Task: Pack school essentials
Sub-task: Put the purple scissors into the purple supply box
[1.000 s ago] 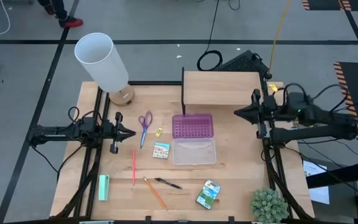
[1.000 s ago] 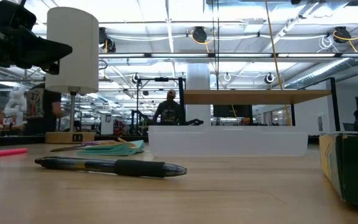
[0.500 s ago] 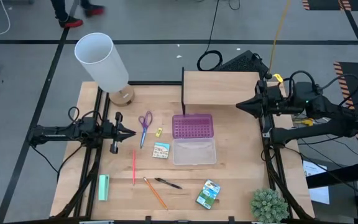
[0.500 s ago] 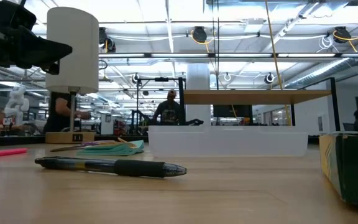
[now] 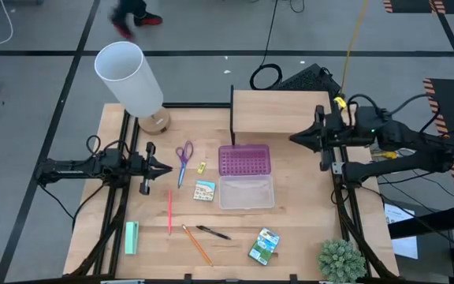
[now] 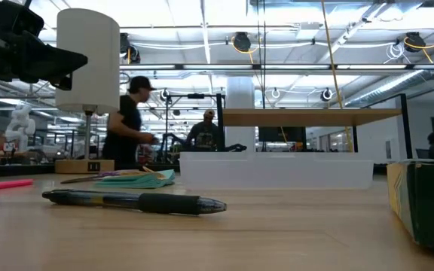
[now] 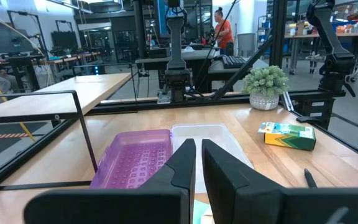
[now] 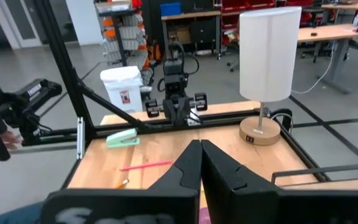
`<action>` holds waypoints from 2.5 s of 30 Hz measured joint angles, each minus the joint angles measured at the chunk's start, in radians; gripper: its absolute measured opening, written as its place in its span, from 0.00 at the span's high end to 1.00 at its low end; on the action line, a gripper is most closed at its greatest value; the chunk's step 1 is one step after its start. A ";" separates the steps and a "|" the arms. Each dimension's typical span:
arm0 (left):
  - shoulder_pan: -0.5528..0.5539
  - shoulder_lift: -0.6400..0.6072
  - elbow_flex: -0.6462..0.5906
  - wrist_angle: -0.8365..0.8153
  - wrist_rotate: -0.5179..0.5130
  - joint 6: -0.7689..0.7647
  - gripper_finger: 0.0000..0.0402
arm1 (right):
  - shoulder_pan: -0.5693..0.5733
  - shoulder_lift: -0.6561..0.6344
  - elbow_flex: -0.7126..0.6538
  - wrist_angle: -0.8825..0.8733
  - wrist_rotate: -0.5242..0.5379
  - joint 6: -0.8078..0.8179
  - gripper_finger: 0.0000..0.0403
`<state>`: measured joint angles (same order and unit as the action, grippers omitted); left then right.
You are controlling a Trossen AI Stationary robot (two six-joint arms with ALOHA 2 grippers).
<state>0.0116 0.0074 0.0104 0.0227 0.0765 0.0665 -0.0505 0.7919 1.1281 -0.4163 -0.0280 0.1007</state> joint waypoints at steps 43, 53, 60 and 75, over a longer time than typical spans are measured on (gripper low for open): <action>-0.019 0.643 0.948 -0.475 0.028 -0.132 0.92 | 0.000 -0.001 -0.388 0.397 0.000 0.000 1.00; -0.098 0.883 1.060 -0.545 -0.135 -0.075 0.92 | 0.000 -0.001 -0.394 0.375 0.000 0.000 1.00; -0.112 1.030 1.005 -0.527 -0.244 -0.053 0.92 | 0.000 0.001 -0.394 0.367 0.000 0.000 1.00; -0.066 1.276 0.991 -0.483 -0.230 -0.180 0.90 | 0.002 0.129 -0.394 0.356 0.203 0.104 1.00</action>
<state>-0.0542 1.2833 1.0012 -0.4600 -0.1538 -0.1130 -0.0489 0.9213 0.7341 -0.0603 0.1753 0.2044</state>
